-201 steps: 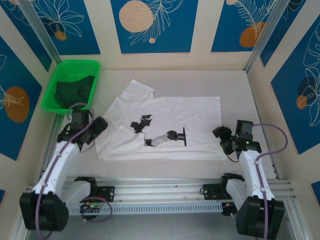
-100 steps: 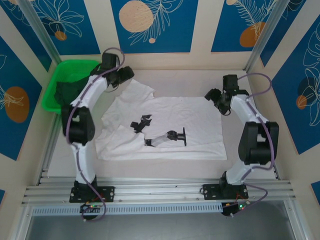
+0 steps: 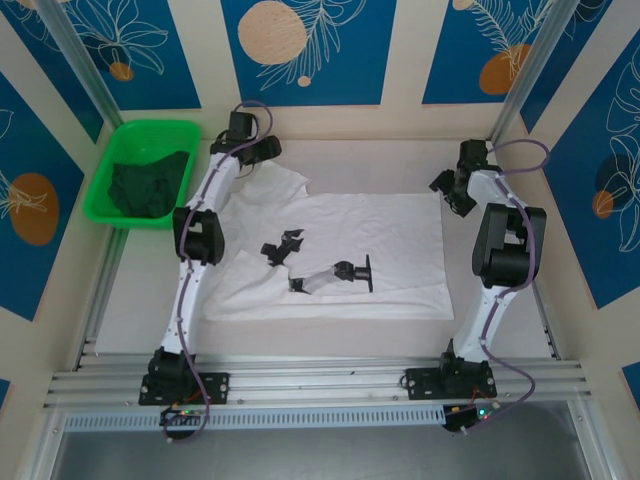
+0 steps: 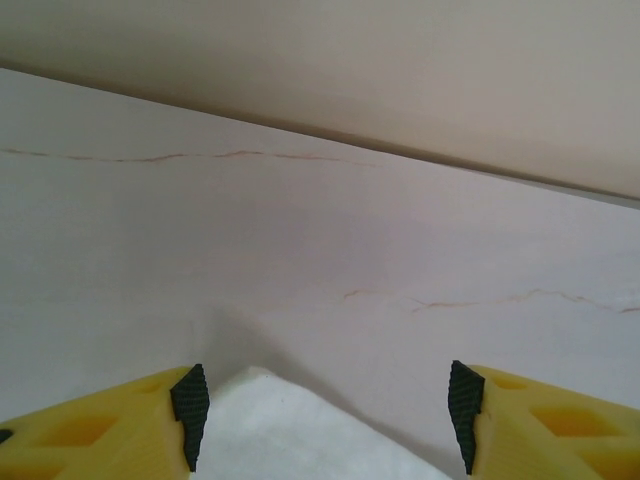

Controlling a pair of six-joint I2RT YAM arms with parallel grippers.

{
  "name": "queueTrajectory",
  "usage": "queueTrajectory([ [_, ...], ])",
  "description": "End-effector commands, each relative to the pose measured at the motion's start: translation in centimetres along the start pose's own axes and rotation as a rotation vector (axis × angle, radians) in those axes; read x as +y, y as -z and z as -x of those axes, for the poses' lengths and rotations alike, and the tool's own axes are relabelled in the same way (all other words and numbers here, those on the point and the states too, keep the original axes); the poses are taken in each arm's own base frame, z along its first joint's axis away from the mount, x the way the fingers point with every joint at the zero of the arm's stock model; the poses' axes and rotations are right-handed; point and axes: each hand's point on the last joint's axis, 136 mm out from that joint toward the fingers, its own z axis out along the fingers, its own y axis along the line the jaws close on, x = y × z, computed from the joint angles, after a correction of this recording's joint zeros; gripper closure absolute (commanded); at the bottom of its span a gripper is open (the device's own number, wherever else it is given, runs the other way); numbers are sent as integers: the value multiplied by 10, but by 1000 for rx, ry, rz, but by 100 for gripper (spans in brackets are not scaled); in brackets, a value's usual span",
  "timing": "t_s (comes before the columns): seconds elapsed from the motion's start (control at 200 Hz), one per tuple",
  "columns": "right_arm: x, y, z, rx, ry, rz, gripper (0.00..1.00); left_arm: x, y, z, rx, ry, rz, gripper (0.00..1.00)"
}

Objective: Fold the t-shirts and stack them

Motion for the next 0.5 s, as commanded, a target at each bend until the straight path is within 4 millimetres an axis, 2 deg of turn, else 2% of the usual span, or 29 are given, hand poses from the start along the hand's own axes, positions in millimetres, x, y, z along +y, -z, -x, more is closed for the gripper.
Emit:
queueTrajectory([
  [0.0,7,2,12,-18,15,48,23,1,-9,15,-72,-42,-38,33],
  [0.1,7,1,12,-18,12,68,23,3,-17,10,-73,-28,-42,36],
  [0.22,1,-1,10,-8,-8,70,23,13,-21,7,-68,-13,-18,36],
  [0.37,-3,-4,9,9,-37,84,23,15,-28,0,-54,-17,-28,36],
  [0.495,-5,-5,9,12,-47,88,23,14,-29,-5,-33,-28,-39,45],
])
